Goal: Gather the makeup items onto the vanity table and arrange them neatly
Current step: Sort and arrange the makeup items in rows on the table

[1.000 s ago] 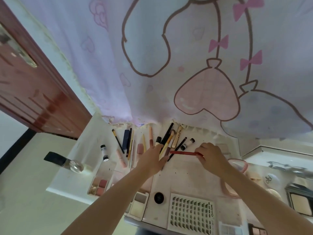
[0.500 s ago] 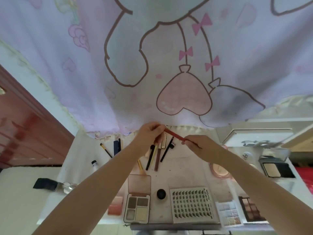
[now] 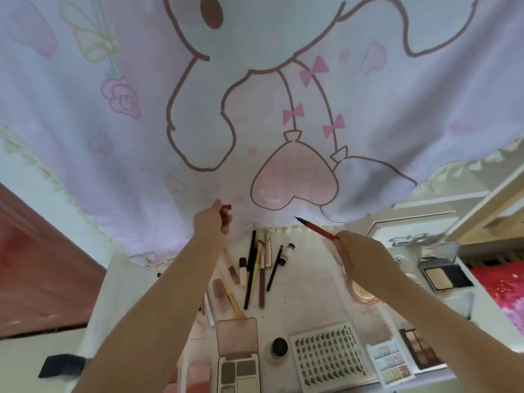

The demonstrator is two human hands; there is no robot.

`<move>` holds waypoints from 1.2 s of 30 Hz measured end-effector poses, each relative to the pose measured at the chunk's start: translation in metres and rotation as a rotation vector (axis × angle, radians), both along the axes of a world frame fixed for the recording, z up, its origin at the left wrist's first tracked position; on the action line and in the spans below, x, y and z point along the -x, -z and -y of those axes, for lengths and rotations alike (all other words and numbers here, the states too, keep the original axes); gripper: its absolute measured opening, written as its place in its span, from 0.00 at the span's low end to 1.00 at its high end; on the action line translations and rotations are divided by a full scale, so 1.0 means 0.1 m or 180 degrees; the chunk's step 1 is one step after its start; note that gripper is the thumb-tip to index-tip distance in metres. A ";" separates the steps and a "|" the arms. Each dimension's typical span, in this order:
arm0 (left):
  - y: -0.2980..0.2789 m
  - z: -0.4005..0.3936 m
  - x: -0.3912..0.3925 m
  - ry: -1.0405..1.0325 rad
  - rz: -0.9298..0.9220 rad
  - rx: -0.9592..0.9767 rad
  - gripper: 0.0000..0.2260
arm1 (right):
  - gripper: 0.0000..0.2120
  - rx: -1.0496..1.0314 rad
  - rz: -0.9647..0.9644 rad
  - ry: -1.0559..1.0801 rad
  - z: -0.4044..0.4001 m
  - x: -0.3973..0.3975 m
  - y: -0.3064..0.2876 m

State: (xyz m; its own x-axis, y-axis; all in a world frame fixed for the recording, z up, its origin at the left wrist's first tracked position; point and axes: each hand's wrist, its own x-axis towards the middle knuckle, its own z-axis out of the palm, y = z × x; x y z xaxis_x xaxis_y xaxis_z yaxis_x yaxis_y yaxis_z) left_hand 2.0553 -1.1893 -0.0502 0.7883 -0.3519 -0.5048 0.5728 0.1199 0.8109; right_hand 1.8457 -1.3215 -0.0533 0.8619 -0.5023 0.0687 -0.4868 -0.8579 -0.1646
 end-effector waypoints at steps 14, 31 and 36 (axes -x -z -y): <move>0.21 0.18 0.40 0.1203 0.0111 0.0036 0.11 | 0.14 -0.0548 0.0354 -0.0035 -0.19 -0.10 0.11; 0.66 0.47 0.42 0.1927 0.0452 -0.0880 0.12 | 0.12 -0.1367 0.0195 0.0173 -0.02 -0.17 0.71; 0.95 0.79 0.40 0.2309 0.0333 -0.1386 0.08 | 0.12 -0.1642 -0.0128 0.0767 0.06 -0.23 1.12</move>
